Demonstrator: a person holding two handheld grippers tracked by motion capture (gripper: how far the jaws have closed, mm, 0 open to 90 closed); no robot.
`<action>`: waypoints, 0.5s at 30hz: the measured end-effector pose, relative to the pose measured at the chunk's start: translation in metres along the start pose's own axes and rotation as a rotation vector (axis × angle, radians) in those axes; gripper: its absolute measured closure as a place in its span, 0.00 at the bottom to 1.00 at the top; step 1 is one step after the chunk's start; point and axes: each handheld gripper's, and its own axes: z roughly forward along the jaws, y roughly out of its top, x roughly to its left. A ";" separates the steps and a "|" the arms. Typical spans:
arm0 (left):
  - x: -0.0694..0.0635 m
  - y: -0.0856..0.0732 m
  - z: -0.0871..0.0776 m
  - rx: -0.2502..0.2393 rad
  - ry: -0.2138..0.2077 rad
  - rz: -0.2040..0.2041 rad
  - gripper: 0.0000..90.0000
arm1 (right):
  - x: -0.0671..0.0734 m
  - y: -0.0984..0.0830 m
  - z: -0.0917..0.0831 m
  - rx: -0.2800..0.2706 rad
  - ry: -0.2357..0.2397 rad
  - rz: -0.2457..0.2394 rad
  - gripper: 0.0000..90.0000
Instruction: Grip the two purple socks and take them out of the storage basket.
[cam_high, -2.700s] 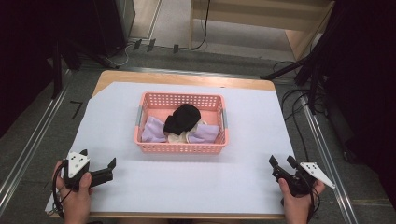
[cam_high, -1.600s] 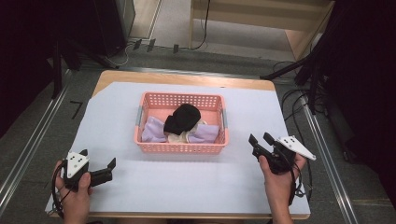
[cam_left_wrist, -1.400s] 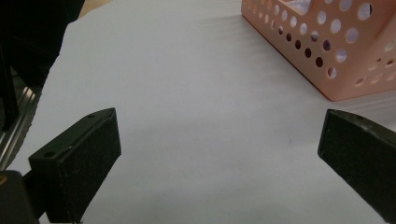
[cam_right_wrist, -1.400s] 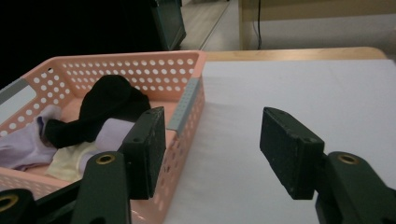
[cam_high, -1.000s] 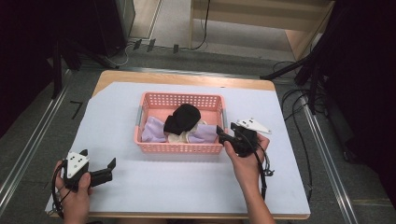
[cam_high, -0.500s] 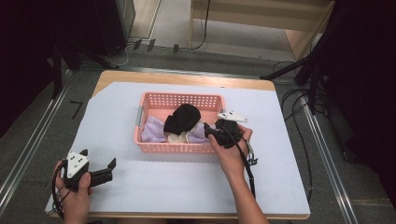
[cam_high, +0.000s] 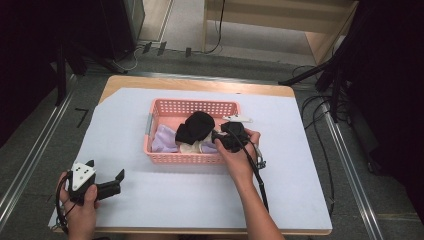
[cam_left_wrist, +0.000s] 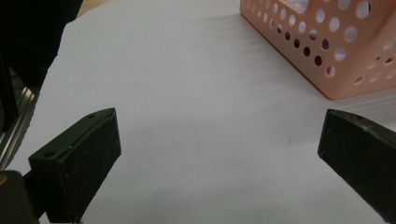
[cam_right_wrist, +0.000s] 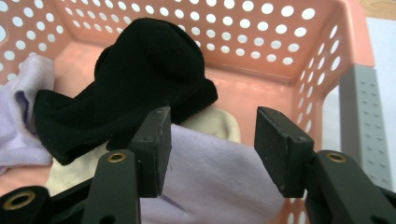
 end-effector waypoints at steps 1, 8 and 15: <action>0.000 0.000 0.000 0.001 0.000 -0.001 0.00 | 0.000 0.001 0.001 0.004 0.000 0.001 0.52; 0.000 0.000 0.000 -0.001 -0.002 0.001 0.00 | 0.005 0.003 0.007 0.035 0.022 0.011 0.49; 0.000 0.000 0.000 -0.001 -0.003 0.001 0.00 | 0.016 0.001 0.016 0.098 -0.015 -0.043 0.49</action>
